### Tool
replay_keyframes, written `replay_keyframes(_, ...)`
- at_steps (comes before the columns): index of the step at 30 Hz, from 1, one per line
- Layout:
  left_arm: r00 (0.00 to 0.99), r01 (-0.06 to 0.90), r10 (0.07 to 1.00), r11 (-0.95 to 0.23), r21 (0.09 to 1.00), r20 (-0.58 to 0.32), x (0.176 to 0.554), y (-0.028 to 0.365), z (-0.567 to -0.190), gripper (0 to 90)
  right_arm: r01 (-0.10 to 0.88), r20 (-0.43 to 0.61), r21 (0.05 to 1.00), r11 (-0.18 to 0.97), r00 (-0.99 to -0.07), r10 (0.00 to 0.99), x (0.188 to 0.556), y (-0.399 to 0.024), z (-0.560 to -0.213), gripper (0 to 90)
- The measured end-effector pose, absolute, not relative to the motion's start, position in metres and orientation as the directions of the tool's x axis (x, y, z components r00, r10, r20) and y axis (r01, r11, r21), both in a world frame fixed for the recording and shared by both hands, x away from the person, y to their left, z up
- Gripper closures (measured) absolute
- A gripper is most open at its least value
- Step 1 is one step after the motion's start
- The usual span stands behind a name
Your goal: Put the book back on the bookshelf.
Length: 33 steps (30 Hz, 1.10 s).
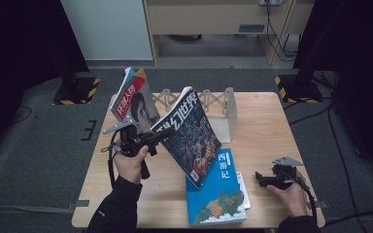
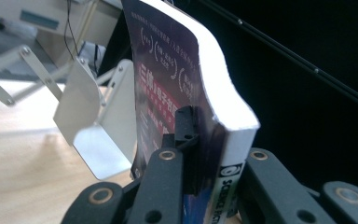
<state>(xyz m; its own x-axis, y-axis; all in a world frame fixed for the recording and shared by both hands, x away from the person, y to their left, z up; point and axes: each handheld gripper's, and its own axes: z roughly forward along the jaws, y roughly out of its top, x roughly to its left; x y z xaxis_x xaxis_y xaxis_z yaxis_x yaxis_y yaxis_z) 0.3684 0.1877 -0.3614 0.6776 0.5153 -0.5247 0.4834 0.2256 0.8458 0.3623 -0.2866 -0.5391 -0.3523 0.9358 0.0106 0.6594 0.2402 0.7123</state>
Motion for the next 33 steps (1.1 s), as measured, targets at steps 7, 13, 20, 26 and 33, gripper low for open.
replay_keyframes(7,0.674,0.429,0.568,0.220,0.876,-0.473,0.367,0.205,-0.341,82.3,0.660,0.011,0.712,0.240,-0.352,0.936,0.362,-0.287,-0.539,4.2)
replay_keyframes(13,0.654,0.399,0.603,0.238,0.886,-0.457,0.363,0.225,-0.328,82.3,0.660,0.011,0.712,0.240,-0.352,0.936,0.362,-0.287,-0.539,4.2)
replay_keyframes(20,0.613,0.376,0.660,0.240,0.895,-0.435,0.358,0.249,-0.322,82.3,0.660,0.011,0.712,0.239,-0.352,0.936,0.362,-0.287,-0.539,4.2)
replay_keyframes(26,0.574,0.352,0.695,0.267,0.897,-0.432,0.356,0.271,-0.316,82.3,0.660,0.011,0.712,0.239,-0.351,0.936,0.362,-0.287,-0.539,4.1)
replay_keyframes(33,0.529,0.331,0.745,0.259,0.907,-0.406,0.360,0.283,-0.312,82.3,0.660,0.011,0.712,0.239,-0.351,0.936,0.362,-0.287,-0.539,4.1)
